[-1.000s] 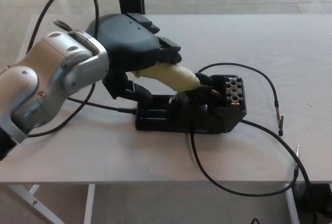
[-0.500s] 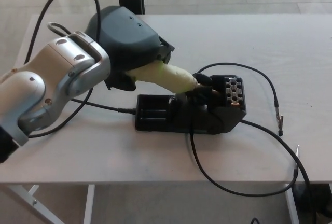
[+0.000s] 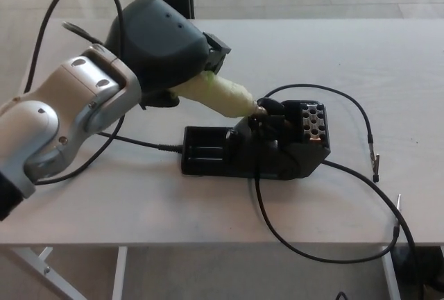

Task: Use the left hand of the robot to grab the soldering gun kept on the middle of the table and pull it out of its base and keep it on the left side of the base

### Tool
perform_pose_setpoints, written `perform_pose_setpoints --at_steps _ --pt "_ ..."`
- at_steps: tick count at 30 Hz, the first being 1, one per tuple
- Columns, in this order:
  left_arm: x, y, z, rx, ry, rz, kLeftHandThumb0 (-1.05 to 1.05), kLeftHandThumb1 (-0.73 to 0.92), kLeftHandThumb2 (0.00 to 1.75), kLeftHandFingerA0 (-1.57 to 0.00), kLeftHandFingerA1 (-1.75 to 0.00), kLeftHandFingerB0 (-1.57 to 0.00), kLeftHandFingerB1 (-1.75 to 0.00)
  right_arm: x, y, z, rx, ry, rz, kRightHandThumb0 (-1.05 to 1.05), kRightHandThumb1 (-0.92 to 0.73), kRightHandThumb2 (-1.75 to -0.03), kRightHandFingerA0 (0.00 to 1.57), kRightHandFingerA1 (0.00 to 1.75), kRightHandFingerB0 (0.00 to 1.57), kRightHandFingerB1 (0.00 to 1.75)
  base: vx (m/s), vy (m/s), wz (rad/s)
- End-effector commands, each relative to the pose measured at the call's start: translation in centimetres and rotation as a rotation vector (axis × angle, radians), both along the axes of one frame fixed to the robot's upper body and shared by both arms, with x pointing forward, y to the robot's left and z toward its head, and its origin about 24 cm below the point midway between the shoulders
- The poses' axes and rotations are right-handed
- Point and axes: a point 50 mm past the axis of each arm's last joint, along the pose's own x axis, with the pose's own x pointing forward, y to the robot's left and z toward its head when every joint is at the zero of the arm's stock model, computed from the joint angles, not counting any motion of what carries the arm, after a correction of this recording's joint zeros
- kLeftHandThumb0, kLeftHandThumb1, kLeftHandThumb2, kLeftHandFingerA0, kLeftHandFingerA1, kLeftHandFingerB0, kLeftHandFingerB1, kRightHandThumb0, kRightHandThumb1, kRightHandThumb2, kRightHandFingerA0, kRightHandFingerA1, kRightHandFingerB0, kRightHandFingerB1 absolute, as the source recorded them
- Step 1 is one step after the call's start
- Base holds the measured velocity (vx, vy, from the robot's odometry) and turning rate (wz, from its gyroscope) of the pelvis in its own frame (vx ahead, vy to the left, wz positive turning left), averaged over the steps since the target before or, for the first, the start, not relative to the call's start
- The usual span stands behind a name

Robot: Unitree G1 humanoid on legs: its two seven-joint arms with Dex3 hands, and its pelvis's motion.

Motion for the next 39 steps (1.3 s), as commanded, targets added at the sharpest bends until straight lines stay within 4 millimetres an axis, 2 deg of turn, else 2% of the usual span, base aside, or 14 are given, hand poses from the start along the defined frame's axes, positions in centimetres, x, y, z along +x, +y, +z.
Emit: perform_pose_setpoints --at_steps 1,2,4,13,14,15,19,22,24,26,31,32,37,39 --pt "-1.0 2.7 -0.1 -0.020 -0.287 -0.187 -0.31 0.55 0.71 -1.00 -1.64 -0.93 -0.79 0.3 -0.8 1.2 -0.078 -0.081 -0.064 -1.05 -0.23 -1.18 0.56 0.55 0.38 0.35 0.00 0.000 0.00" --pt "-1.0 2.7 -0.1 -0.021 -0.288 -0.188 -0.31 0.55 0.71 -1.00 -1.64 -0.93 -0.79 0.3 -0.8 1.2 -0.078 -0.081 -0.064 -1.05 -0.23 -1.18 0.56 0.55 0.38 0.35 0.00 0.000 0.00" --pt "-0.8 3.7 0.4 -0.005 -0.299 -0.175 -0.22 0.53 0.76 -1.02 -1.67 -0.91 -1.08 0.2 -0.8 1.2 -0.082 -0.080 -0.062 -1.05 -0.24 -1.18 0.58 0.56 0.36 0.35 0.00 0.000 0.00" --pt "-0.6 7.0 2.7 0.038 -0.369 -0.136 -0.26 0.47 0.70 -0.99 -1.64 -0.96 -0.84 0.0 -1.0 1.3 -0.079 -0.081 -0.072 -1.05 -0.22 -1.19 0.57 0.55 0.37 0.34 0.00 0.000 0.00" --pt "-0.6 7.0 2.7 0.038 -0.370 -0.137 -0.26 0.47 0.70 -0.99 -1.64 -0.96 -0.84 0.0 -1.0 1.3 -0.079 -0.081 -0.072 -1.05 -0.22 -1.19 0.57 0.55 0.37 0.34 0.00 0.000 0.00" --pt "-1.0 7.7 2.7 0.031 -0.323 -0.089 -0.20 0.48 0.73 -0.97 -1.66 -0.91 -1.05 -0.1 -1.0 1.2 -0.081 -0.078 -0.073 -1.05 -0.22 -1.19 0.58 0.55 0.37 0.34 0.00 0.000 0.00" --pt "-2.0 9.2 1.7 0.006 -0.334 -0.080 -0.25 0.50 0.73 -0.96 -1.68 -0.93 -0.88 -0.2 -0.9 1.1 -0.081 -0.072 -0.073 -1.05 -0.22 -1.18 0.58 0.57 0.38 0.34 0.00 0.000 0.00" --pt "-2.8 10.5 0.3 -0.007 -0.268 -0.022 -0.24 0.52 0.74 -0.99 -1.52 -0.94 -0.67 -0.3 -0.9 1.0 -0.069 -0.082 -0.078 -1.05 -0.22 -1.18 0.57 0.57 0.38 0.34 0.00 0.000 0.00" --pt "-3.2 11.1 -0.3 0.000 -0.248 0.004 -0.23 0.54 0.76 -0.93 -1.56 -0.91 -0.83 -0.3 -0.9 0.9 -0.074 -0.075 -0.083 -1.05 -0.21 -1.19 0.60 0.57 0.39 0.34 0.00 0.000 0.00" --pt "-4.0 12.2 -1.4 -0.001 -0.205 0.051 -0.23 0.57 0.78 -0.95 -1.48 -0.91 -0.71 -0.3 -0.9 0.9 -0.074 -0.072 -0.084 -1.05 -0.21 -1.19 0.60 0.56 0.38 0.34 0.00 0.000 0.00" --pt "-4.8 12.9 -2.5 -0.045 -0.149 0.097 -0.23 0.58 0.85 -0.92 -1.56 -0.90 -0.80 -0.3 -0.8 0.9 -0.074 -0.071 -0.085 -1.05 -0.22 -1.18 0.60 0.56 0.37 0.35 0.00 0.000 0.00" --pt "-5.2 13.1 -3.2 -0.061 -0.129 0.107 -0.20 0.55 0.90 -0.90 -1.70 -0.86 -1.08 -0.3 -0.8 0.9 -0.078 -0.070 -0.083 -1.05 -0.21 -1.17 0.59 0.55 0.37 0.35 0.00 0.000 0.00" --pt "-5.6 13.0 -3.9 -0.068 -0.118 0.108 -0.22 0.55 0.89 -0.93 -1.68 -0.87 -0.86 0.0 -0.8 0.9 -0.096 -0.081 -0.094 -1.05 -0.21 -1.20 0.59 0.57 0.38 0.36 0.00 0.000 0.00" --pt "-5.6 12.9 -4.5 -0.072 -0.106 0.109 -0.24 0.62 0.85 -0.86 -1.69 -0.78 -1.10 0.2 -0.8 1.0 -0.099 -0.087 -0.113 -1.05 -0.19 -1.23 0.60 0.61 0.40 0.36 0.00 0.000 0.00"
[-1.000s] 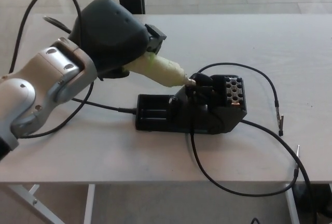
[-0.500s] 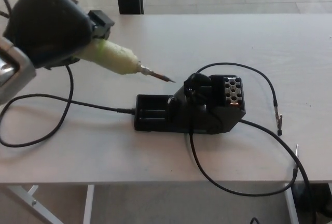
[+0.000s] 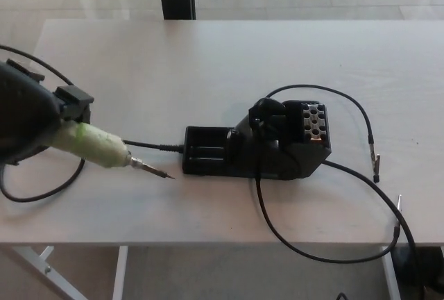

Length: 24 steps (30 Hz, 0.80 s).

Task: Use the left hand of the robot to grab the soldering gun kept on the middle of the table and pull it out of its base and keep it on the left side of the base

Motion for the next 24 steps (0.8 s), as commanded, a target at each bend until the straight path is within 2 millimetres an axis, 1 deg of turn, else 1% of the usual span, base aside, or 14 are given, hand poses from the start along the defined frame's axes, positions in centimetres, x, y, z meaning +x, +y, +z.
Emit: perform_pose_setpoints --at_steps 1,4,7,8,11,15,16,17,18,19,21,22,23,24 --pt "-0.2 -0.3 -0.5 0.004 0.004 -0.008 -0.24 0.62 0.85 -0.86 -1.69 -0.78 -1.10 0.5 -0.2 0.5 -0.034 -0.039 -0.029 -1.05 -0.19 -1.23 0.60 0.61 0.40 0.36 0.00 0.000 0.00" --pt "-0.1 -0.9 -0.8 -0.016 0.007 -0.021 -0.21 0.57 0.83 -0.90 -1.66 -0.84 -1.01 0.8 -0.2 0.6 -0.037 -0.034 -0.020 -1.05 -0.19 -1.23 0.62 0.59 0.40 0.36 0.00 0.000 0.00" --pt "-0.1 -1.5 -1.7 -0.044 0.025 -0.020 -0.20 0.58 0.81 -0.87 -1.68 -0.81 -1.17 1.0 -0.1 0.7 -0.044 -0.028 -0.011 -1.05 -0.20 -1.23 0.61 0.58 0.38 0.37 0.00 0.000 0.00" --pt "-0.1 -1.7 -2.2 -0.058 0.043 -0.018 -0.17 0.60 0.82 -1.02 -1.67 -0.84 -1.23 1.0 -0.1 0.7 -0.044 -0.022 -0.012 -1.05 -0.21 -1.23 0.60 0.58 0.38 0.37 0.00 0.000 0.00" --pt "0.2 -2.5 -3.7 -0.077 0.072 -0.022 -0.17 0.59 0.80 -0.87 -1.73 -0.78 -1.32 1.0 0.0 0.5 -0.041 -0.019 -0.011 -1.05 -0.19 -1.23 0.61 0.59 0.40 0.37 0.00 0.000 0.00" --pt "0.8 -3.2 -4.9 -0.091 0.077 -0.011 -0.17 0.60 0.86 -0.86 -1.75 -0.75 -1.40 1.1 0.0 0.4 -0.029 -0.027 -0.025 -1.05 -0.19 -1.22 0.63 0.60 0.40 0.36 0.00 0.000 0.00" --pt "0.9 -3.3 -5.1 -0.102 0.057 -0.020 -0.22 0.50 1.01 -1.17 -1.34 -0.92 -1.16 1.1 0.1 0.4 -0.029 -0.026 -0.023 -1.05 -0.20 -1.22 0.63 0.59 0.39 0.37 0.00 0.000 0.00" --pt "1.0 -3.3 -5.0 -0.101 0.053 -0.020 -0.22 0.50 1.01 -1.17 -1.34 -0.92 -1.16 1.2 0.1 0.3 -0.027 -0.029 -0.022 -1.05 -0.20 -1.22 0.63 0.59 0.39 0.37 0.00 0.000 0.00" --pt "1.1 -3.4 -5.2 -0.108 0.060 -0.019 -0.15 0.60 0.87 -0.85 -1.75 -0.73 -1.43 1.3 0.1 0.4 -0.023 -0.036 -0.030 -1.05 -0.19 -1.23 0.64 0.59 0.40 0.36 0.00 0.000 0.00" --pt "1.2 -3.7 -5.7 -0.130 0.085 -0.022 -0.17 0.65 0.71 -0.90 -1.66 -0.77 -1.07 1.3 0.1 0.4 -0.030 -0.031 -0.019 -1.05 -0.19 -1.22 0.62 0.57 0.40 0.37 0.00 0.000 0.00" --pt "1.2 -3.8 -5.9 -0.132 0.095 -0.019 -0.17 0.65 0.71 -0.90 -1.66 -0.77 -1.07 1.3 0.1 0.4 -0.029 -0.032 -0.020 -1.05 -0.19 -1.22 0.62 0.57 0.40 0.37 0.00 0.000 0.00" --pt "1.2 -3.9 -6.5 -0.107 0.165 -0.002 -0.26 0.68 0.68 -0.75 -1.29 -0.60 -0.67 1.3 0.1 0.4 -0.031 -0.033 -0.017 -1.05 -0.19 -1.22 0.63 0.57 0.40 0.36 0.00 0.000 0.00" --pt "1.1 -4.0 -6.8 -0.091 0.183 -0.001 -0.29 0.67 0.66 -0.70 -1.23 -0.52 -0.55 1.3 0.1 0.4 -0.032 -0.030 -0.013 -1.05 -0.19 -1.21 0.63 0.57 0.40 0.37 0.00 0.000 0.00" --pt "1.1 -4.1 -7.1 -0.064 0.208 0.010 -0.32 0.67 0.61 -0.62 -0.99 -0.44 -0.48 1.3 0.1 0.4 -0.028 -0.035 -0.016 -1.05 -0.17 -1.22 0.63 0.57 0.40 0.36 0.00 0.000 0.00"
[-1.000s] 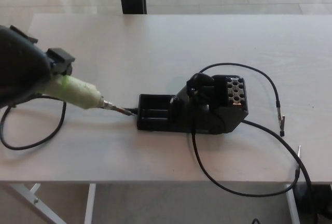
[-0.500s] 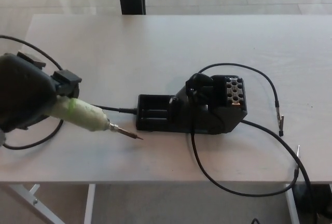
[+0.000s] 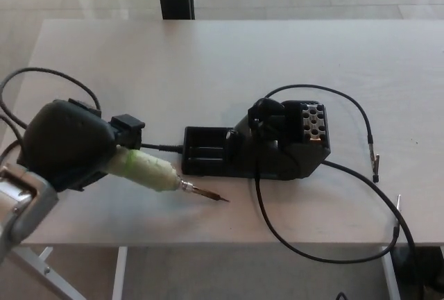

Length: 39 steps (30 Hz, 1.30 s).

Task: Use the left hand of the robot to grab the soldering gun kept on the middle of the table and pull it out of its base and keep it on the left side of the base

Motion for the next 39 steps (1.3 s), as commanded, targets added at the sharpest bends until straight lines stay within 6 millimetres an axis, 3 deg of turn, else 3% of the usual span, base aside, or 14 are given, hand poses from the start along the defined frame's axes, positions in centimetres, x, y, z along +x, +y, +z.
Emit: perform_pose_setpoints --at_steps 1,3,4,6,7,8,9,13,14,17,20,22,28,39 --pt "-0.1 -0.2 -1.2 0.103 0.108 0.013 -0.36 0.66 0.59 -0.55 -0.89 -0.37 -0.42 0.1 0.0 0.0 0.003 -0.013 -0.005 -1.05 -0.18 -1.22 0.62 0.57 0.40 0.36 0.00 0.000 0.00" --pt "-0.2 -0.2 -1.7 0.154 0.143 0.012 -0.42 0.60 0.58 -0.33 -0.73 -0.27 -0.39 0.0 0.1 -0.2 0.009 -0.015 0.002 -1.05 -0.16 -1.22 0.62 0.57 0.41 0.37 0.00 0.000 0.00" --pt "-0.2 -0.1 -1.8 0.200 0.163 0.013 -0.54 0.54 0.79 -0.11 -0.58 -0.13 -0.43 -0.1 0.1 -0.2 0.010 -0.018 0.001 -1.05 -0.14 -1.23 0.63 0.58 0.42 0.36 0.00 0.000 0.00" --pt "0.0 0.0 -1.9 0.292 0.194 0.013 -0.51 0.66 0.60 -0.04 -0.54 -0.16 -0.35 -0.2 0.1 -0.2 0.011 -0.020 -0.001 -1.05 -0.13 -1.23 0.63 0.57 0.42 0.36 0.00 0.000 0.00" --pt "0.1 0.1 -1.8 0.315 0.209 0.019 -0.58 0.61 0.74 -0.03 -0.40 -0.11 -0.40 -0.2 0.0 0.0 0.009 -0.025 0.002 -1.05 -0.12 -1.25 0.62 0.57 0.41 0.36 0.00 0.000 0.00" --pt "0.1 0.2 -1.8 0.342 0.221 0.025 -0.53 0.68 0.60 0.00 -0.32 -0.11 -0.33 -0.2 0.0 0.0 0.008 -0.022 -0.002 -1.05 -0.10 -1.25 0.64 0.57 0.42 0.35 0.00 0.000 0.00" --pt "0.2 0.4 -1.6 0.356 0.227 0.028 -0.58 0.58 0.80 0.00 -0.20 -0.07 -0.38 -0.2 0.0 0.0 0.011 -0.023 -0.005 -1.05 -0.09 -1.26 0.64 0.58 0.42 0.35 0.00 0.000 0.00" --pt "0.5 0.8 -0.8 0.376 0.260 0.044 -0.67 0.63 0.77 0.00 -0.05 -0.06 -0.31 -0.2 -0.1 0.1 0.003 -0.024 -0.005 -1.05 -0.01 -1.33 0.67 0.59 0.45 0.32 0.00 0.000 0.00" --pt "0.6 0.8 -0.6 0.377 0.263 0.043 -0.61 0.69 0.60 0.00 -0.10 -0.02 -0.36 -0.2 -0.1 0.1 0.004 -0.021 -0.008 -1.05 0.00 -1.34 0.67 0.56 0.45 0.31 0.00 0.000 0.00" --pt "0.7 1.1 0.4 0.366 0.292 0.057 -0.65 0.61 0.79 0.00 -0.05 -0.07 -0.29 -0.3 -0.1 0.1 0.003 -0.015 -0.003 -1.05 0.15 -1.38 0.73 0.57 0.49 0.26 0.00 0.000 0.00" --pt "0.7 1.4 1.3 0.374 0.294 0.061 -0.59 0.69 0.61 0.00 -0.14 -0.07 -0.30 -0.3 -0.1 0.1 0.001 -0.010 -0.001 -1.03 0.21 -1.37 0.71 0.56 0.49 0.24 0.00 0.000 0.00" --pt "0.7 1.5 1.7 0.375 0.304 0.061 -0.63 0.60 0.82 0.00 -0.12 -0.07 -0.28 -0.3 -0.2 0.1 -0.001 -0.004 -0.002 -0.99 0.23 -1.36 0.70 0.55 0.47 0.23 0.00 0.000 0.00" --pt "0.3 1.6 3.5 0.359 0.341 0.076 -0.74 0.47 0.83 0.00 -0.20 -0.06 -0.23 -0.4 -0.2 0.1 -0.003 0.008 0.009 -1.02 0.21 -1.35 0.66 0.54 0.49 0.24 0.00 0.000 0.00" --pt "-1.0 6.3 14.1 -0.191 0.738 0.263 -0.96 0.59 0.95 0.00 -0.11 0.00 -0.02 -0.2 -0.2 0.2 0.004 0.008 0.011 -1.05 0.20 -1.34 0.56 0.55 0.45 0.22 0.00 0.000 0.00"
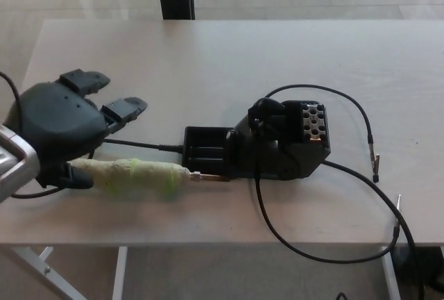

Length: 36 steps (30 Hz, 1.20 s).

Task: Use the left hand of the robot to grab the soldering gun kept on the middle of the table and pull it out of its base and keep it on the left side of the base

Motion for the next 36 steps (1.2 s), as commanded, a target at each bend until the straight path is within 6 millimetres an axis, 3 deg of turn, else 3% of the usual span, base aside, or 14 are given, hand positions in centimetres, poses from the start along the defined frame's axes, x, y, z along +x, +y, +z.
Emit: perform_pose_setpoints --at_steps 1,5,6,7,9,11,15,20,21,22,23,25,28,36 --pt "-2.1 6.1 10.1 -0.503 0.482 0.357 -0.96 0.58 0.96 0.00 -0.11 -0.01 -0.03 -0.2 -0.2 0.2 0.002 0.010 0.010 -1.05 0.20 -1.33 0.55 0.55 0.45 0.21 0.00 0.000 0.00" --pt "-5.1 10.4 12.4 -0.801 0.493 0.365 -0.97 0.61 0.97 0.00 -0.08 -0.09 -0.06 -0.1 -0.2 0.2 0.003 0.015 0.003 -1.05 0.20 -1.37 0.56 0.54 0.45 0.20 0.00 0.000 0.00" --pt "-6.1 11.8 12.4 -0.910 0.466 0.389 -0.82 0.55 0.92 0.00 -0.22 -0.08 -0.27 -0.1 -0.2 0.1 0.005 0.012 0.002 -1.05 0.19 -1.38 0.55 0.55 0.44 0.20 0.00 0.000 0.00" --pt "-6.9 13.0 12.0 -1.003 0.437 0.449 -0.60 0.75 0.63 -0.18 -0.37 -0.19 -0.29 -0.2 -0.2 0.1 0.004 0.010 0.001 -1.05 0.19 -1.35 0.57 0.56 0.45 0.21 0.00 0.000 0.00" --pt "-8.6 14.9 11.3 -1.125 0.395 0.547 -0.60 0.75 0.63 -0.18 -0.37 -0.19 -0.29 0.1 0.0 0.0 0.005 0.012 0.008 -1.05 0.19 -1.35 0.57 0.56 0.45 0.21 0.00 0.000 0.00" --pt "-12.0 18.5 8.6 -1.241 0.287 0.755 -0.54 0.77 0.63 -0.31 -0.38 -0.27 -0.31 0.0 0.1 -0.1 0.011 0.009 0.009 -1.05 0.17 -1.33 0.56 0.55 0.44 0.22 0.00 0.000 0.00" --pt "-18.4 23.8 1.0 -1.478 0.082 1.155 -0.47 0.74 0.62 -0.19 -0.39 -0.22 -0.32 -0.1 0.0 -0.1 0.008 0.019 0.011 -1.05 0.04 -1.33 0.61 0.57 0.40 0.26 0.00 0.000 0.00" --pt "-21.8 25.1 -3.8 -1.559 -0.210 1.416 -0.56 0.72 0.62 -0.17 -0.36 -0.17 -0.30 -0.6 -0.2 -0.1 0.010 0.009 -0.008 -1.05 0.00 -1.31 0.62 0.57 0.42 0.26 0.00 0.000 0.00" --pt "-22.9 25.2 -8.1 -1.562 -0.505 1.610 -0.42 0.75 0.63 0.00 -0.30 -0.07 -0.28 -0.7 -0.2 -0.1 0.008 0.018 0.004 -1.05 -0.05 -1.28 0.60 0.55 0.39 0.28 0.00 0.000 0.00" --pt "-23.1 24.8 -9.7 -1.540 -0.541 1.695 -0.40 0.78 0.64 0.00 -0.32 -0.06 -0.28 -0.7 -0.2 -0.1 0.013 0.012 0.003 -1.05 -0.05 -1.27 0.60 0.56 0.38 0.29 0.00 0.000 0.00" --pt "-23.3 24.1 -10.8 -1.572 -0.530 1.726 -0.42 0.69 0.79 -0.05 -0.26 -0.07 -0.28 -0.7 -0.2 -0.1 0.017 0.007 -0.001 -1.05 -0.05 -1.28 0.60 0.57 0.38 0.29 0.00 0.000 0.00" --pt "-23.5 23.7 -11.2 -1.559 -0.479 1.754 -0.36 0.78 0.65 0.00 -0.36 -0.06 -0.31 -1.1 -0.1 -0.4 0.024 0.011 -0.008 -1.05 -0.05 -1.28 0.60 0.57 0.38 0.29 0.00 0.000 0.00" --pt "-23.8 23.1 -13.6 -1.547 -0.323 1.848 -0.43 0.72 0.77 -0.07 -0.46 -0.05 -0.39 -1.1 -0.1 -0.4 0.023 0.005 -0.010 -1.05 -0.05 -1.27 0.60 0.59 0.40 0.28 0.00 0.000 0.00" --pt "-25.9 21.4 -16.5 -1.319 0.044 1.983 -0.46 0.78 0.61 -0.31 -0.47 -0.41 -0.40 -1.1 0.0 -0.5 0.032 -0.007 -0.018 -1.05 -0.08 -1.25 0.60 0.57 0.38 0.29 0.00 0.000 0.00"
